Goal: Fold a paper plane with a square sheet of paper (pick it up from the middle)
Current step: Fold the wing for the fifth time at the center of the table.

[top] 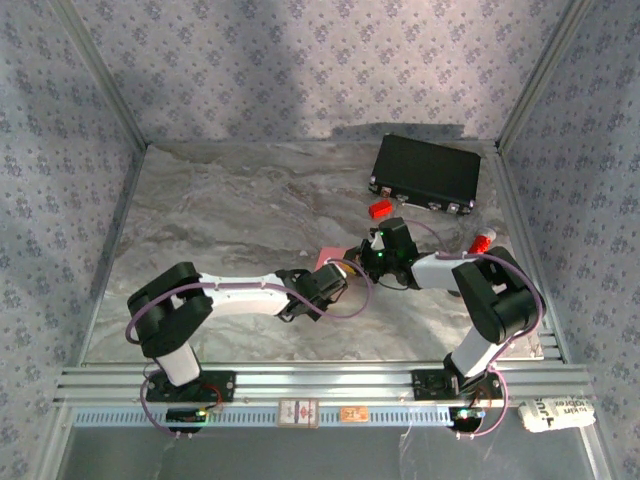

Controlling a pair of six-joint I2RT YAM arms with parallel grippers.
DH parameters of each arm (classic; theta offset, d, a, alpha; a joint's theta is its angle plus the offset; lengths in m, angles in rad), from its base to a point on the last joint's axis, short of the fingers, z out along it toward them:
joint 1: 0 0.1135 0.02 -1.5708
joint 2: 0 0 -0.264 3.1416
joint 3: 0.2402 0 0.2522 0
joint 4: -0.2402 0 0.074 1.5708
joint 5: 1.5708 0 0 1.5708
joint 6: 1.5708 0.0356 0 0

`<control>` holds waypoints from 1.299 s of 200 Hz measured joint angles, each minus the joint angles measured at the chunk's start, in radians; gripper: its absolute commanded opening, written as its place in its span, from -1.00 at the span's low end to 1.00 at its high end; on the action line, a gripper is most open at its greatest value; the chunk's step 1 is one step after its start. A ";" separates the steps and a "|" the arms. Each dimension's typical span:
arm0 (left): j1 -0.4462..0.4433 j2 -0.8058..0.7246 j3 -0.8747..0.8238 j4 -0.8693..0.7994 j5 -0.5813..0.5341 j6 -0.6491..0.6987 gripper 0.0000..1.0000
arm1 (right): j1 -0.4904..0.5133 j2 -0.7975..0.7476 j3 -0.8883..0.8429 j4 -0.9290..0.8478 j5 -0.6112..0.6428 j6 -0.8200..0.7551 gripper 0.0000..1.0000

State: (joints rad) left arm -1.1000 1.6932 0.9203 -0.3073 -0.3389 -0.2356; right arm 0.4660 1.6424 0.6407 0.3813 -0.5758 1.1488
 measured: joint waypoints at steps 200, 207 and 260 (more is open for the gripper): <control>0.000 -0.018 -0.016 0.005 0.017 -0.084 -0.46 | -0.002 -0.007 0.000 -0.008 0.004 0.000 -0.94; 0.000 -0.018 -0.016 0.005 0.019 -0.088 -0.46 | -0.002 -0.007 0.000 -0.008 0.004 0.000 -0.94; 0.000 -0.037 -0.030 0.019 0.039 -0.107 -0.42 | -0.002 -0.014 0.000 -0.010 0.005 0.000 -0.94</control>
State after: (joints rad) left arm -1.1000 1.6566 0.8906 -0.2882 -0.2996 -0.3424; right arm 0.4641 1.6283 0.6403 0.3710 -0.5709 1.1488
